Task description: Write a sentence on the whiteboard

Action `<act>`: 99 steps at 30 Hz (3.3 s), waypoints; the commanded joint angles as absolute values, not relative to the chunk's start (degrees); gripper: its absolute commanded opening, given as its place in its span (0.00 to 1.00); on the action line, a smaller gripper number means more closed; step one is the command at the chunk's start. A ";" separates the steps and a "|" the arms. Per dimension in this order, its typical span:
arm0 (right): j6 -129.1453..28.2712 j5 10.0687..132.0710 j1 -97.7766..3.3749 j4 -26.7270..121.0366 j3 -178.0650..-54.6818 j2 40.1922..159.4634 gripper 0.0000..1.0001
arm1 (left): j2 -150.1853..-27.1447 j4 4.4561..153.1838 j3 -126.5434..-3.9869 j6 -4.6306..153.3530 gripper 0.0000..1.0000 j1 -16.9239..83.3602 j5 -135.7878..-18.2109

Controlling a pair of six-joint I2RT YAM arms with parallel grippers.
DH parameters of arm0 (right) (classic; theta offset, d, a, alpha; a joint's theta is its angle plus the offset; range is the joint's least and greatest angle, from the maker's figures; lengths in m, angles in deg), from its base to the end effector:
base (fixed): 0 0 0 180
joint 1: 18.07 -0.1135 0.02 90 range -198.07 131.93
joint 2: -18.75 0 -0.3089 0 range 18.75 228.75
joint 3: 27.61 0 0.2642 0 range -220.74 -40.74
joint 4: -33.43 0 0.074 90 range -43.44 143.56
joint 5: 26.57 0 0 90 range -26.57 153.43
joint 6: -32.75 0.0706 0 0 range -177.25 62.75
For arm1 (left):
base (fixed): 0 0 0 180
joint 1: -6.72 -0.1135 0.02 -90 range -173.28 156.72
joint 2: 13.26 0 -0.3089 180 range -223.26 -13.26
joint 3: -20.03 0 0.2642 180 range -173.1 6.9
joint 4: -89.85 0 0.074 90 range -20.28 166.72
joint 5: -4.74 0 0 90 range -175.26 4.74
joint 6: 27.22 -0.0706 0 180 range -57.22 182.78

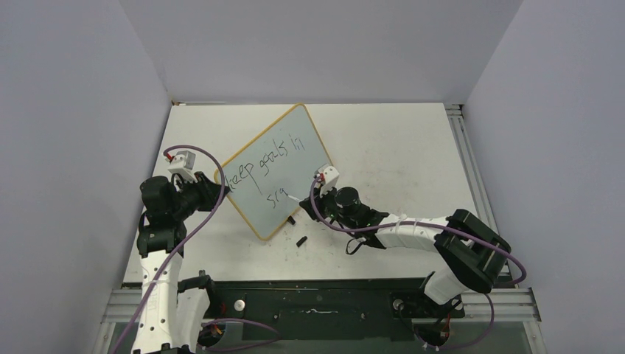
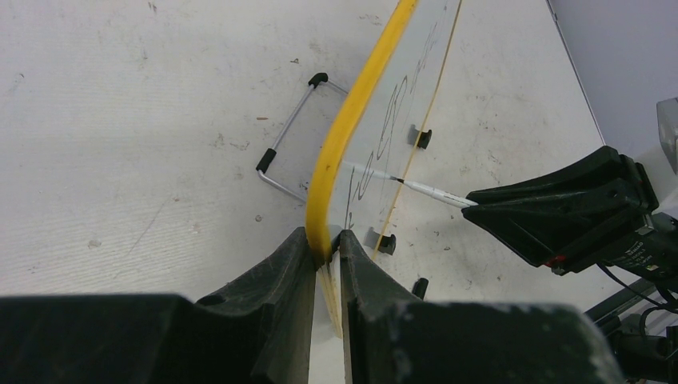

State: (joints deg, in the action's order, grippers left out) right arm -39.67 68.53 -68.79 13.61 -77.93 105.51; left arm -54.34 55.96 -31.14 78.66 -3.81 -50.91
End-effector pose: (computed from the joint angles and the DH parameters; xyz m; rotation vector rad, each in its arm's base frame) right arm 0.2189 0.2775 0.2237 -0.6212 1.8597 0.8919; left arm 0.1728 -0.0084 0.3094 -0.0622 1.9653 -0.6537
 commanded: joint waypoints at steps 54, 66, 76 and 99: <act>-41.41 66.54 -68.96 9.76 -84.32 103.52 0.05 | -53.93 57.56 -31.94 77.98 0.14 -3.20 -51.26; -41.31 67.36 -68.70 8.79 -84.32 105.82 0.05 | -53.83 57.47 -31.93 77.98 0.14 -3.16 -51.23; -40.37 66.68 -68.58 8.89 -81.19 106.15 0.05 | -53.77 57.46 -31.94 77.99 0.14 -3.15 -51.25; -38.41 65.89 -68.84 10.26 -75.92 104.42 0.05 | -53.69 57.41 -31.86 78.07 0.14 -3.19 -51.22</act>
